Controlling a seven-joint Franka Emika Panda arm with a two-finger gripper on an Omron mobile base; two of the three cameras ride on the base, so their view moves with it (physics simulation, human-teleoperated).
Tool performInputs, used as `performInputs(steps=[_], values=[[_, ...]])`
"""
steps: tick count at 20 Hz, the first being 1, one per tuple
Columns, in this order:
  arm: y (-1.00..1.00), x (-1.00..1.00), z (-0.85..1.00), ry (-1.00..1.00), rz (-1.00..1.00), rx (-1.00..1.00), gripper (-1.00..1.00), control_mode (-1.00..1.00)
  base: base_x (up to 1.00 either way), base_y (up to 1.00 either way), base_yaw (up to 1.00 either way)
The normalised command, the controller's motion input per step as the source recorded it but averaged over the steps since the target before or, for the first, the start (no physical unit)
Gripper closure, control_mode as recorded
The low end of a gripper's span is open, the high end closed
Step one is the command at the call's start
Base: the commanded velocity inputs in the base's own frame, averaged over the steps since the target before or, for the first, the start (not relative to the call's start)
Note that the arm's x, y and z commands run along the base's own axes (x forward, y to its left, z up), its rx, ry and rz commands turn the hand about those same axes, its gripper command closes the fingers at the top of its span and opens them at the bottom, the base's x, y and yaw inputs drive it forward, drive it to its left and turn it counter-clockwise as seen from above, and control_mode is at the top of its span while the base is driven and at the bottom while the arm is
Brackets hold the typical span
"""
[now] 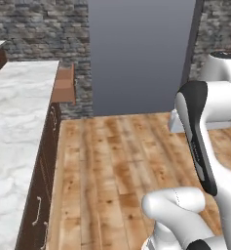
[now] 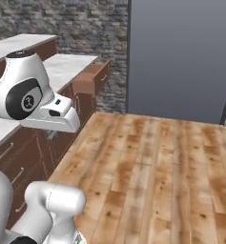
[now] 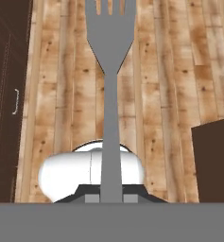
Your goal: Pick up the metallic utensils from the counter and place them in the open drawer. Make sure not to pick up any wooden utensils.
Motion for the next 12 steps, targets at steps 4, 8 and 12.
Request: performInputs(steps=[4,8,12], values=[[0.00,0.00,0.00,0.00,0.00,0.00,1.00,1.00,1.00,0.00,0.19],[0.00,0.00,0.00,0.00,0.00,0.00,1.00,1.00,1.00,0.00,0.17],[0.00,0.00,0.00,0.00,0.00,0.00,1.00,1.00,1.00,0.00,0.15]])
